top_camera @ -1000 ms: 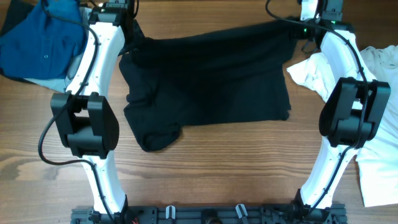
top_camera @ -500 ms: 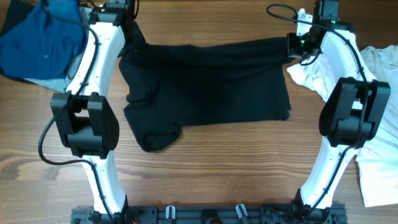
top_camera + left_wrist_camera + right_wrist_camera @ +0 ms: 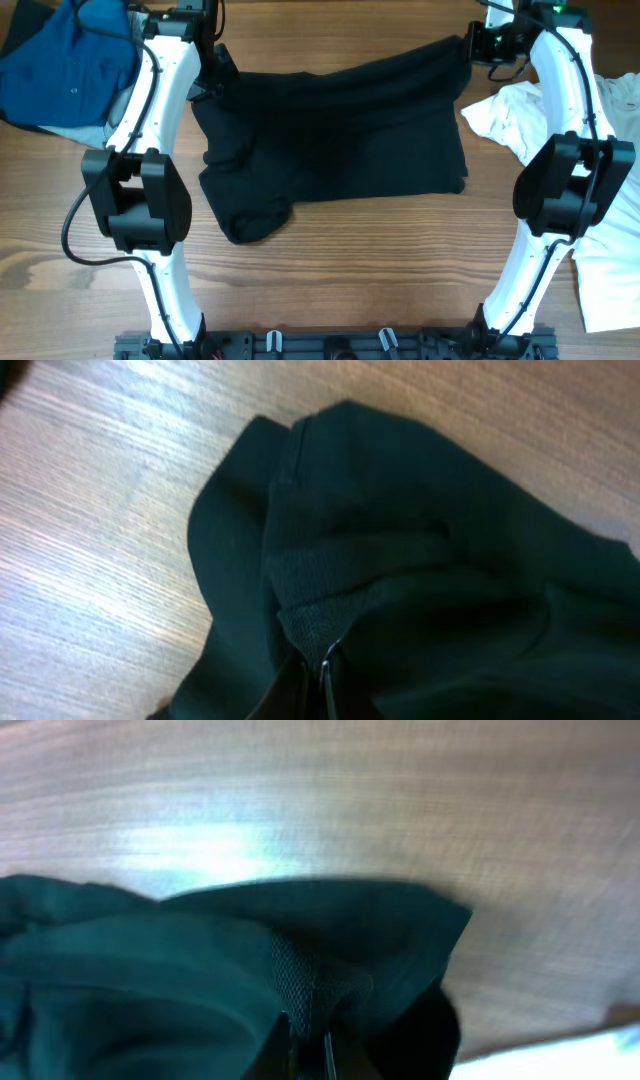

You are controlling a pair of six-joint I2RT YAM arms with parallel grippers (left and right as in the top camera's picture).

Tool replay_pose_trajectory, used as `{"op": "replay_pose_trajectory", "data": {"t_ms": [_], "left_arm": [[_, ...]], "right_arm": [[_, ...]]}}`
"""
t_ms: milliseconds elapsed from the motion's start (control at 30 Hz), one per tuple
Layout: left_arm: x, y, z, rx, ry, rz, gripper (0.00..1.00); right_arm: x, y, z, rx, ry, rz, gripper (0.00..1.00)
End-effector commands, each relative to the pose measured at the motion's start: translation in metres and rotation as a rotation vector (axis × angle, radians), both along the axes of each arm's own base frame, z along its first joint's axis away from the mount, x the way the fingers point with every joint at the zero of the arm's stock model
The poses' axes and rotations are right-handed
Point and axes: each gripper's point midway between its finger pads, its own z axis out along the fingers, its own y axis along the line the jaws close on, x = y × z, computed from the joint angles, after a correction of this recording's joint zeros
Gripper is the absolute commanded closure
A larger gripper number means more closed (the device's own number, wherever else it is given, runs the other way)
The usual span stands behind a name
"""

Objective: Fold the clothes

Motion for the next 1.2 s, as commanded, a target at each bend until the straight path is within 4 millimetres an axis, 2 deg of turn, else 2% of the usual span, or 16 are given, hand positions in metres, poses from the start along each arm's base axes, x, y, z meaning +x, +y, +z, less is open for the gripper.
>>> {"op": "replay_pose_trajectory", "data": {"t_ms": [0, 100, 333, 567, 667, 767, 933, 1167], "left_arm": [[-0.009, -0.009, 0.012, -0.071, 0.003, 0.006, 0.96], [-0.015, -0.016, 0.011, -0.107, 0.028, -0.003, 0.96], [-0.042, -0.037, 0.009, -0.233, 0.146, -0.023, 0.96], [-0.067, -0.037, 0.007, -0.242, 0.249, -0.011, 0.96], [-0.074, -0.031, 0.007, -0.226, 0.276, -0.003, 0.96], [-0.077, -0.012, 0.005, -0.15, 0.288, 0.027, 0.96], [-0.08, 0.004, 0.005, -0.135, 0.304, 0.06, 0.96], [-0.082, 0.023, 0.005, -0.11, 0.311, 0.098, 0.96]], "right_arm": [[-0.006, 0.006, 0.008, 0.078, 0.047, -0.056, 0.96], [-0.013, 0.007, 0.005, 0.089, 0.084, -0.064, 0.96], [-0.034, 0.01, -0.001, 0.106, 0.194, -0.091, 0.96], [-0.062, 0.013, -0.007, 0.119, 0.325, -0.106, 0.96], [-0.075, 0.01, -0.011, 0.096, 0.383, -0.117, 0.96], [-0.084, 0.003, -0.015, 0.053, 0.425, -0.141, 0.96], [-0.098, -0.009, -0.019, 0.008, 0.488, -0.17, 0.96], [-0.114, -0.033, -0.028, -0.062, 0.55, -0.212, 0.96]]}}
